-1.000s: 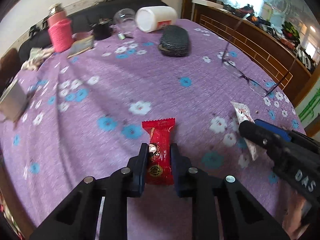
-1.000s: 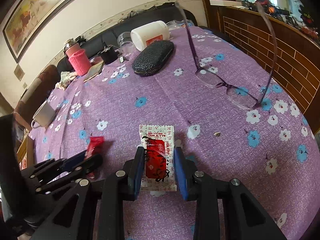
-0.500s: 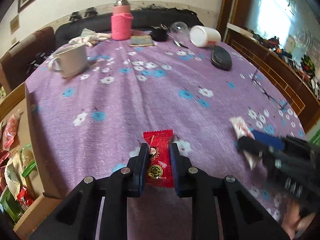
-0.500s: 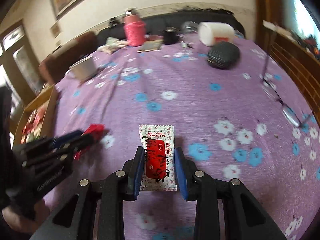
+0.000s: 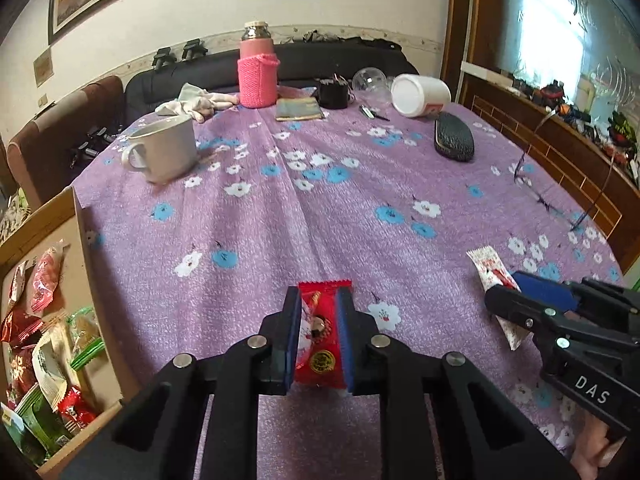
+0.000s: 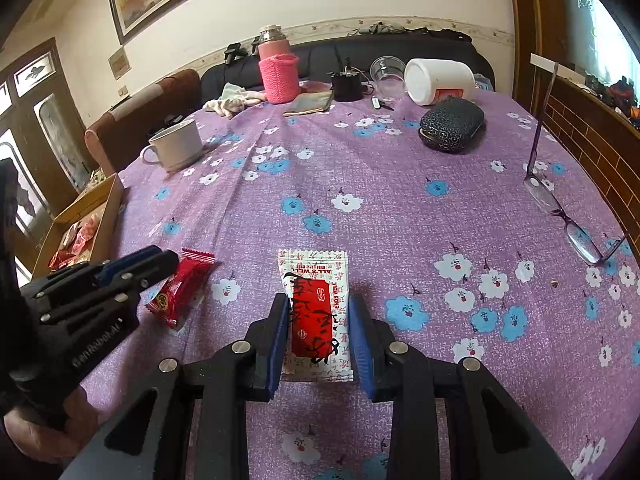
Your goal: Organize snacks
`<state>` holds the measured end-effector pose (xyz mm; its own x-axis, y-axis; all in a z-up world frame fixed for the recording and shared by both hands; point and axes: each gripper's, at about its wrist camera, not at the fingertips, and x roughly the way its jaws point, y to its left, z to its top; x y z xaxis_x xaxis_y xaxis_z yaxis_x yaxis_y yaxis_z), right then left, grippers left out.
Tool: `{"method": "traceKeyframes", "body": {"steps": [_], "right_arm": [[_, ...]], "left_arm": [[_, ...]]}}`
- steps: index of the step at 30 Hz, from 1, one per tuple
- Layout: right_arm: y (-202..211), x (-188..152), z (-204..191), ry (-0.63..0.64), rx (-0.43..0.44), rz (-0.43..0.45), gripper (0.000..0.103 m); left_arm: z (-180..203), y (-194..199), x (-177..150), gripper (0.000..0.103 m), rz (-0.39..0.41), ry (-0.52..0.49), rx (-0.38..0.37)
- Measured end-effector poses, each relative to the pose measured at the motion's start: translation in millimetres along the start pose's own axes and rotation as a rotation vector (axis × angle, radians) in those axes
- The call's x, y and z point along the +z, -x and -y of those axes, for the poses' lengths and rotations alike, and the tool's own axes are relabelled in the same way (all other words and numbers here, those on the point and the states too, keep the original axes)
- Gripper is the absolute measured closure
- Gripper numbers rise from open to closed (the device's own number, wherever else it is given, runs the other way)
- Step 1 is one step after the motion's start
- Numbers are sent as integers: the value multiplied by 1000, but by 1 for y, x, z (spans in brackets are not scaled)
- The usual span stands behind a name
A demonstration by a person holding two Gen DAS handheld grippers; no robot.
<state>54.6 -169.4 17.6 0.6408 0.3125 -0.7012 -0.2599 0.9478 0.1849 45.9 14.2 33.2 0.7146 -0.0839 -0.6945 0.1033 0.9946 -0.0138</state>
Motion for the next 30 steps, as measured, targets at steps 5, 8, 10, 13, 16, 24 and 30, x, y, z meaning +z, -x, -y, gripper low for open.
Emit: {"method": "traceKeyframes", "body": {"steps": [5,8,10,13,16,24,30], "right_arm": [[1,1,0,3,4,3,71],[1,1,-2,8,4,1,71],[1,0,-2,6,7,-1,71],[-1,0,-2,1,2,-9,71],[-1,1,0,-5,-1,-8,71],[-1,2,2,-16,1,-8,71],[-2,1,3,-24,9,-16,71]], "left_arm": [[-4,-2,2,87,5,8,15],[-4,-4,1,87,-3,3,13],[-5,-5,1,87,-15,4,-4],[-6,-6,2,86,-37,13,-27],[-9,-6,2,85,-53,22,-52],[-4,-7,0,57,-81,9,-80],[6,-25,-7,76,-147,-46,-46]]}}
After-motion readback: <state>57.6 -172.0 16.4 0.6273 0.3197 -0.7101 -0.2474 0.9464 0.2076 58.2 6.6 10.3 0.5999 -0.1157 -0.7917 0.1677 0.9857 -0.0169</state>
